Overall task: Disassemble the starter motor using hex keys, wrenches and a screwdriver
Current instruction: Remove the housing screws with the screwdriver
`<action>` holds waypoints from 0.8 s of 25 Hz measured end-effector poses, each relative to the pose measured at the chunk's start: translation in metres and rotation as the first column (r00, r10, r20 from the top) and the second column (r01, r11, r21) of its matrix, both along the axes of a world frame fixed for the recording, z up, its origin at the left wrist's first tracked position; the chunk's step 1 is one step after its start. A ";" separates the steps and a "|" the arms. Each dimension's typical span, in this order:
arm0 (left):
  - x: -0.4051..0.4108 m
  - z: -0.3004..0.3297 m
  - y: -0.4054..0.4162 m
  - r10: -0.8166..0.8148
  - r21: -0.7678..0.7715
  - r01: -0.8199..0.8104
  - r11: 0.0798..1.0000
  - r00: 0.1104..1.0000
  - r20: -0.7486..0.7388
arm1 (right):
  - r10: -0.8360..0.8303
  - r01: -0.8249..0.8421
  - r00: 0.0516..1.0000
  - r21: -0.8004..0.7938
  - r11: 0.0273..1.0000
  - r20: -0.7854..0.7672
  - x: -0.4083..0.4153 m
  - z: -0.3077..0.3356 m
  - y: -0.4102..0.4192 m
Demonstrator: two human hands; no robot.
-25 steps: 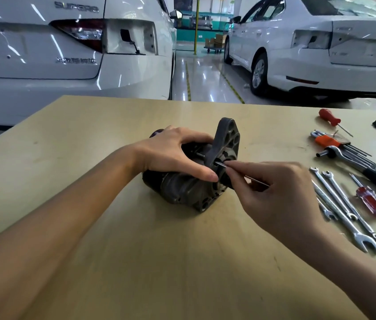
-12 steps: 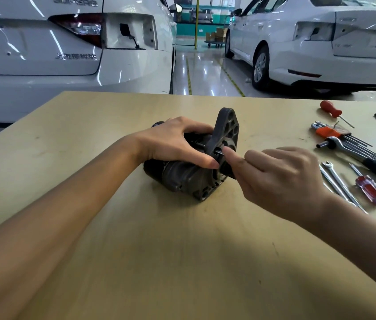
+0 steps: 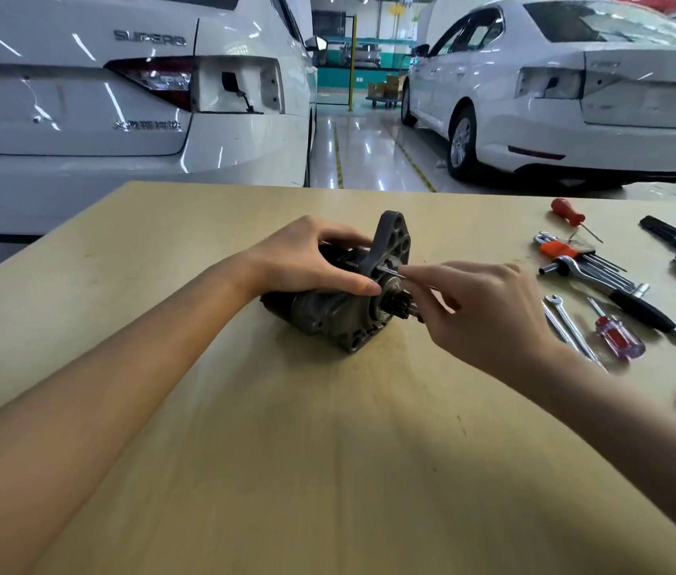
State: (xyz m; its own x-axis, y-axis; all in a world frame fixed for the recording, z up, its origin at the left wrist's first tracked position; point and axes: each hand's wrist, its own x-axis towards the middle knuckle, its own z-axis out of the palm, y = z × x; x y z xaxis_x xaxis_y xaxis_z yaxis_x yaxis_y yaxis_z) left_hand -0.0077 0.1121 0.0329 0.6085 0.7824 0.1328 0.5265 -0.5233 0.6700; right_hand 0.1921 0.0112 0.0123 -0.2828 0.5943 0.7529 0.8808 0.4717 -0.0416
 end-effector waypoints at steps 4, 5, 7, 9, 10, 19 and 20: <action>-0.004 -0.031 -0.031 0.235 0.234 -0.300 0.925 0.935 0.267 | -0.168 -0.172 0.746 -0.430 0.886 -0.644 -0.005 -0.002 -0.002; -0.005 -0.037 -0.038 0.255 0.255 -0.338 0.906 0.916 0.309 | -0.206 -0.250 0.683 -0.490 0.835 -0.701 -0.007 -0.001 -0.003; -0.005 -0.043 -0.046 0.267 0.291 -0.360 0.887 0.911 0.313 | -0.262 -0.299 0.634 -0.543 0.784 -0.727 -0.010 0.001 -0.003; -0.003 -0.045 -0.050 0.290 0.334 -0.370 0.867 0.919 0.267 | -0.281 -0.306 0.618 -0.554 0.774 -0.734 -0.012 0.004 -0.001; -0.003 -0.045 -0.051 0.307 0.353 -0.383 0.854 0.918 0.252 | -0.284 -0.308 0.614 -0.555 0.773 -0.737 -0.012 0.005 0.001; -0.003 -0.045 -0.052 0.330 0.414 -0.377 0.829 0.926 0.182 | -0.259 -0.193 0.744 -0.569 0.799 -0.615 -0.018 0.006 0.007; -0.003 -0.045 -0.051 0.323 0.422 -0.365 0.830 0.931 0.170 | -0.241 -0.159 0.776 -0.551 0.819 -0.583 -0.018 0.004 0.008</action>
